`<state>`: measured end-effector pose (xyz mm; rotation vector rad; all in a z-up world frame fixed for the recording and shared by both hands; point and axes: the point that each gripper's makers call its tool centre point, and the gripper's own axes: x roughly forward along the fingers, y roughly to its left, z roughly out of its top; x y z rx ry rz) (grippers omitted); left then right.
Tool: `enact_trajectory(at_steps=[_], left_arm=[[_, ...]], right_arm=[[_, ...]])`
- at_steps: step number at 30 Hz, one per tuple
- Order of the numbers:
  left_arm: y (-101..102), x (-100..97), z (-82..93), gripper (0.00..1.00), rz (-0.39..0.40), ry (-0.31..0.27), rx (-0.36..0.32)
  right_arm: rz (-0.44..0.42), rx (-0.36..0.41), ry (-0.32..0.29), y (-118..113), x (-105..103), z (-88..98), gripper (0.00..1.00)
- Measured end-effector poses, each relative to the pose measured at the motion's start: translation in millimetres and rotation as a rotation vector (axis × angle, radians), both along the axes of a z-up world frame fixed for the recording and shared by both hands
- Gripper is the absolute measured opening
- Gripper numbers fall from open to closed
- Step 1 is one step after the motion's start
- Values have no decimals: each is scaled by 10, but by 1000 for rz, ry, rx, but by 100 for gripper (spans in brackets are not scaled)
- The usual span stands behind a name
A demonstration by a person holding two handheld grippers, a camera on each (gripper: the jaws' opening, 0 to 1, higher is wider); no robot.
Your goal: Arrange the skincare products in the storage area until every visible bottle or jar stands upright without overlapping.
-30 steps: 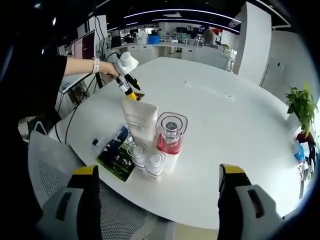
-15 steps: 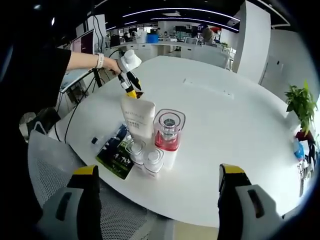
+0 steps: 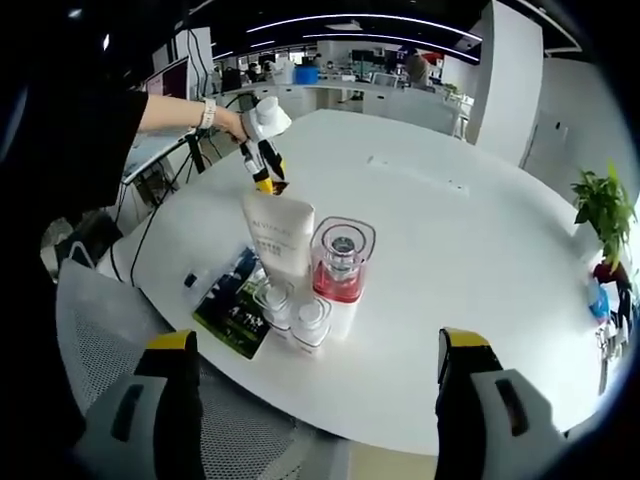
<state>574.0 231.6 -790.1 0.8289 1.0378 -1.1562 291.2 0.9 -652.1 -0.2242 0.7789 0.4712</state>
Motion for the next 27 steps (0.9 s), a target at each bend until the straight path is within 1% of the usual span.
enact_trajectory(at_steps=[3,10,12,18,22,24,27], left_arm=[[5,-2,-3,36,-13,1,4],[12,-2,-7,36,-13,1,13],[11,-22,-10,35,-23,1,19],[34,-130,-11,36,-75,7,58],[62,-206,7,36,-86,9,69],[56,-286,41,36,-87,9,71],[83,-326,79,36,-86,7,76]], right_arm=[[-5,2,-1,-10,1,0,99],[-11,5,0,-20,-23,-8,99],[-11,6,-1,-25,-28,-3,99],[-9,3,-8,-32,-32,14,99],[-9,7,-15,-26,-35,28,99],[-10,11,-14,-21,-41,23,99],[-3,13,-14,-6,-51,16,99]])
